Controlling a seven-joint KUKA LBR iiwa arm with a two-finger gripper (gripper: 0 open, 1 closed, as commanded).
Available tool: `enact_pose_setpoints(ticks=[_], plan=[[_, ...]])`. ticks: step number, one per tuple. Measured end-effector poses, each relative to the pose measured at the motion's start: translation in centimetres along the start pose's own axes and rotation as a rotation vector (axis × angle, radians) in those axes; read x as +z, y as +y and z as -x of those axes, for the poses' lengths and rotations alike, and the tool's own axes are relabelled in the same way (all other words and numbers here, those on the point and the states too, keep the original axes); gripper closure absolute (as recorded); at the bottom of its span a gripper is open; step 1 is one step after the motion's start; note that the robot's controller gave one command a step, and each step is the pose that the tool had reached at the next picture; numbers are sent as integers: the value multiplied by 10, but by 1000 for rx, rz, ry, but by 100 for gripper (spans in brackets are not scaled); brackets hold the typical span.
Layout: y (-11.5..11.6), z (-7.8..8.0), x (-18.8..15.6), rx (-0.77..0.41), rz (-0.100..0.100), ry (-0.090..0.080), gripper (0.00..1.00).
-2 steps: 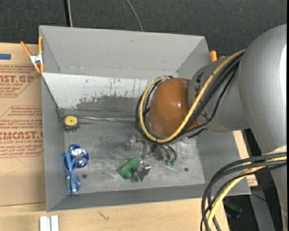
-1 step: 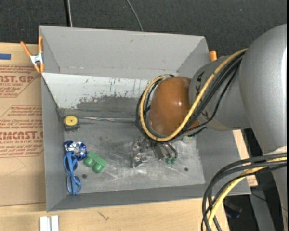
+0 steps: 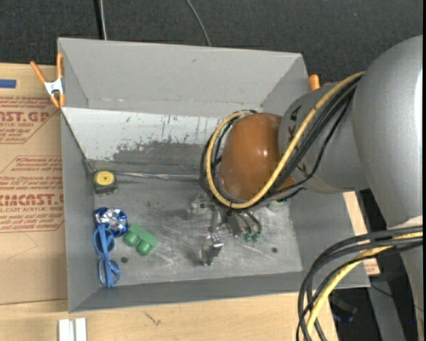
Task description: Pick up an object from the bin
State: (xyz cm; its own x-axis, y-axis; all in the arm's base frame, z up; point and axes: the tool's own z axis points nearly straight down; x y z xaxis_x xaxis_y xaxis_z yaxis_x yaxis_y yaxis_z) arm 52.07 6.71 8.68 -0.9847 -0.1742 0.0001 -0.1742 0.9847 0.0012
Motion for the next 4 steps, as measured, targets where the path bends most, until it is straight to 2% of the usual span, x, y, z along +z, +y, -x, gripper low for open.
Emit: enact_pose_setpoints(ticks=[1,2,3,4], plan=[[62,23,14,191,0,-7,0],[119,47,9,41,1,-4,0],[117,46,8,42,0,1,100],[126,48,-137,27,1,-10,100]])
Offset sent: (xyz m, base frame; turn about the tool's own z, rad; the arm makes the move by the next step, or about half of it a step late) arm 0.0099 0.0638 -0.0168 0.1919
